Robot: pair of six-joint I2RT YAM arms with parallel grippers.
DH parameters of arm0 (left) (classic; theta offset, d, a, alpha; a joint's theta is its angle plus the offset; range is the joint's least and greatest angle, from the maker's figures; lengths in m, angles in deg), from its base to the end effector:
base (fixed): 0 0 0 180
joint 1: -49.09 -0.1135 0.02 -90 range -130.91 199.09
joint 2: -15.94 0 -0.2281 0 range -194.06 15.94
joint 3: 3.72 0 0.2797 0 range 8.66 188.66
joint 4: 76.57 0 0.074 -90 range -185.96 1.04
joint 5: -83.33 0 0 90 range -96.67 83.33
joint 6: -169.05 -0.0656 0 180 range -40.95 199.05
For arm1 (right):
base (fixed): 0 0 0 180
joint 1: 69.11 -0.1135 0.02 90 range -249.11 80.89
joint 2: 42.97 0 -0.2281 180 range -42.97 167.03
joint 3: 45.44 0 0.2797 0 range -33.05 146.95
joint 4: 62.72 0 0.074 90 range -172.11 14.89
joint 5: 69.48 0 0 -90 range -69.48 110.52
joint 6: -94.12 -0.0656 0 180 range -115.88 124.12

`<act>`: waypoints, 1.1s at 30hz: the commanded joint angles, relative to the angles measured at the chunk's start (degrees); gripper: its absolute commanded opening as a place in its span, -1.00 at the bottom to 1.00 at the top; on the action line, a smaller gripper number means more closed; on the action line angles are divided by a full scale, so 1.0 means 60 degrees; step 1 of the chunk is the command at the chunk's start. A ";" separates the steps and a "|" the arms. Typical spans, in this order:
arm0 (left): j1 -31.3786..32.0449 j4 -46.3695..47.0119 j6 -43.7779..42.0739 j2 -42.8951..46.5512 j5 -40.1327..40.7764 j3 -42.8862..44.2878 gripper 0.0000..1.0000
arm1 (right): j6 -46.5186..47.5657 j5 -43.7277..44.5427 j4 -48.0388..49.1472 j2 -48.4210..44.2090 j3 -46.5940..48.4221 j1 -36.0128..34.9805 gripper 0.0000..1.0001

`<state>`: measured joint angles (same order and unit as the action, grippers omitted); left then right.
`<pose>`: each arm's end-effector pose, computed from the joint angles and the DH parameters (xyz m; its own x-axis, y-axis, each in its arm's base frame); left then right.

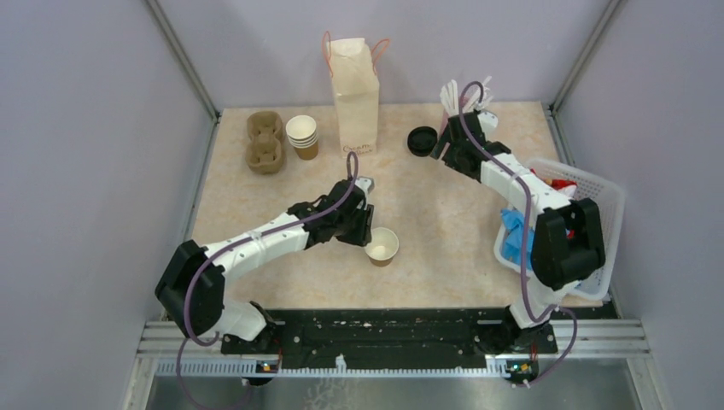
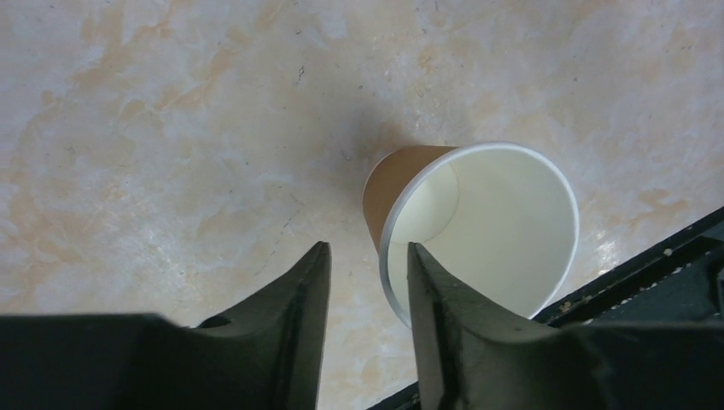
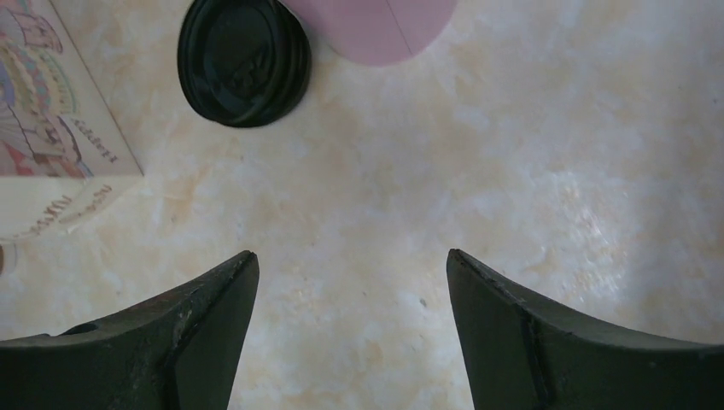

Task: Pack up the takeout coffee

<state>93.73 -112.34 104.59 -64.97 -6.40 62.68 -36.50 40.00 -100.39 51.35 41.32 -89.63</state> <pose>0.2450 -0.2415 0.1613 -0.7958 0.1800 -0.5782 0.3961 0.8769 -0.2722 0.3918 0.1233 0.2077 -0.5766 0.4395 -0.6887 0.3490 0.8947 0.2788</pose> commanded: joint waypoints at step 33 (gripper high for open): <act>-0.1599 -0.1288 -0.1786 0.2302 0.1921 0.2151 0.85 | -0.1568 0.2949 0.2538 0.5167 0.3814 -0.0505 -0.12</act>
<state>84.94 -120.68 95.26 -52.09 6.72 75.89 -44.69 55.43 -84.56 81.47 61.82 -92.25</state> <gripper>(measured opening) 0.924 0.465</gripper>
